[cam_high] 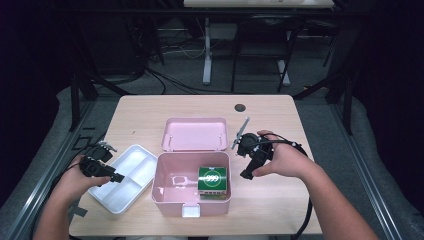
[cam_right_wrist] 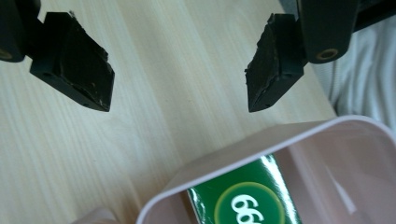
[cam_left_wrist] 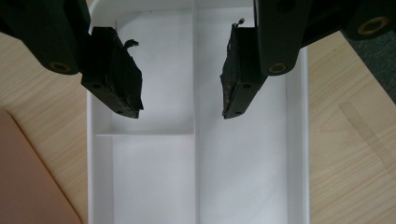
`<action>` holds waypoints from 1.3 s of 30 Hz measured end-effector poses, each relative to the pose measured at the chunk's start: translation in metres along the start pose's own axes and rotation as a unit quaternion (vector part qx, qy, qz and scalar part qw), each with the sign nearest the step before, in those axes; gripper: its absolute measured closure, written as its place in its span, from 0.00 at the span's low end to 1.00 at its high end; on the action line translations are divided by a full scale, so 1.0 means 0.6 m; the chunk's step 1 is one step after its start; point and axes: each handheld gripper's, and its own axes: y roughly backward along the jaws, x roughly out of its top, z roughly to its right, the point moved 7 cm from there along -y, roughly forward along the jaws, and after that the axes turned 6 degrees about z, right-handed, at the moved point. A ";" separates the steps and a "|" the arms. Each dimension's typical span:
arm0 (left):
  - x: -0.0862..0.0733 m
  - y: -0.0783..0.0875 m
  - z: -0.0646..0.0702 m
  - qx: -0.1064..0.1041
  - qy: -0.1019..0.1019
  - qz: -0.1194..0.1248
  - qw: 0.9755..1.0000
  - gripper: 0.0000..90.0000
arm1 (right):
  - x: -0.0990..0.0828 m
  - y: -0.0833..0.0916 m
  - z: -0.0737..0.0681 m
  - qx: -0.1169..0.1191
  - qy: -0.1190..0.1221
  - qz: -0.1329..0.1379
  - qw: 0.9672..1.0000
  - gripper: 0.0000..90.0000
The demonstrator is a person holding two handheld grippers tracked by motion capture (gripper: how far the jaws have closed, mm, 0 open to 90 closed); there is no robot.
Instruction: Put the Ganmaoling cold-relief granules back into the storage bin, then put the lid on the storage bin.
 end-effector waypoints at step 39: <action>-0.004 -0.015 0.009 0.012 -0.008 -0.046 0.999 0.62 | -0.075 -0.016 0.018 -0.078 -0.125 0.111 0.983 0.28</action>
